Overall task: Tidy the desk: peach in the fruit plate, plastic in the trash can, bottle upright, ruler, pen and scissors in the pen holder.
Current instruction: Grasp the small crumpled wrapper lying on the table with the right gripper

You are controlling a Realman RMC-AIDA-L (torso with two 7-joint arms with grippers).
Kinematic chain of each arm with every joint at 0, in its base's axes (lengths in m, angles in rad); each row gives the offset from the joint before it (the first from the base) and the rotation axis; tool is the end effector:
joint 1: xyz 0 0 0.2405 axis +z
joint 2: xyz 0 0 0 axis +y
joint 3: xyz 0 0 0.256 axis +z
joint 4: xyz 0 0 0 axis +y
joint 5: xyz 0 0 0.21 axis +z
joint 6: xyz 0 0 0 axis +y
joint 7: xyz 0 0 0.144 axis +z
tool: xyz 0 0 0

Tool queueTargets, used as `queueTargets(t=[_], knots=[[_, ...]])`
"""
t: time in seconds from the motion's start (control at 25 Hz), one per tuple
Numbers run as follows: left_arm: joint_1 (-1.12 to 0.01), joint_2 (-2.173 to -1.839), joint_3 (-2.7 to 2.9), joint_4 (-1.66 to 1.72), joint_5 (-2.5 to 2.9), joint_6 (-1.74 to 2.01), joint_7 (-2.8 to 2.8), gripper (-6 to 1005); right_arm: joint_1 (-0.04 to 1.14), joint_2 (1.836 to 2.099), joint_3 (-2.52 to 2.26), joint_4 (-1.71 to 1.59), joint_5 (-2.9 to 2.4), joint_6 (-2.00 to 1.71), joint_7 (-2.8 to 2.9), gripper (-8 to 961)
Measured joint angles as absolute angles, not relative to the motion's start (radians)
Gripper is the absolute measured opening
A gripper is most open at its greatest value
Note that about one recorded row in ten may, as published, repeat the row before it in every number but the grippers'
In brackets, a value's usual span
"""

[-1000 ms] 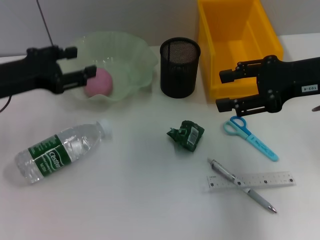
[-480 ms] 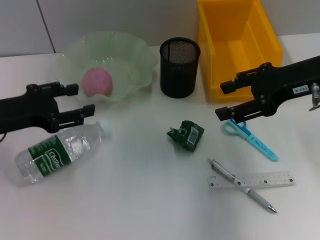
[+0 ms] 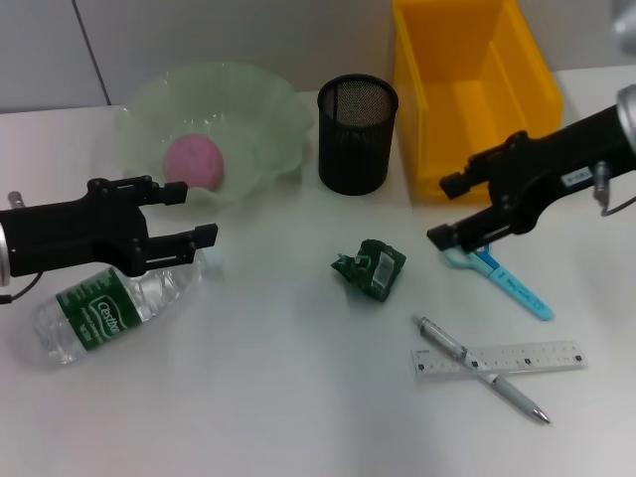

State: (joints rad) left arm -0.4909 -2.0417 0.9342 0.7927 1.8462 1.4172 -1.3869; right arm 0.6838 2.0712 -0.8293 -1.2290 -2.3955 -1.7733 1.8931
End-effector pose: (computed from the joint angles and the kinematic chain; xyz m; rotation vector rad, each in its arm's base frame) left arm -0.2489 0.3513 0.0130 -2.6983 -0.4202 -0.5627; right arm 0.1855 0.3638 0.0603 -2.8847 0.5269 -0.0063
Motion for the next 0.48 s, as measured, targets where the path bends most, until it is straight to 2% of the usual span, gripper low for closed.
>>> queueTargets(t=[0.48], knots=[[-0.492,-2.053,0.927,0.793,1.843,1.371,-1.387,696,0.697,2.076,-0.965,-1.193,-2.441,-1.656,1.967,752]])
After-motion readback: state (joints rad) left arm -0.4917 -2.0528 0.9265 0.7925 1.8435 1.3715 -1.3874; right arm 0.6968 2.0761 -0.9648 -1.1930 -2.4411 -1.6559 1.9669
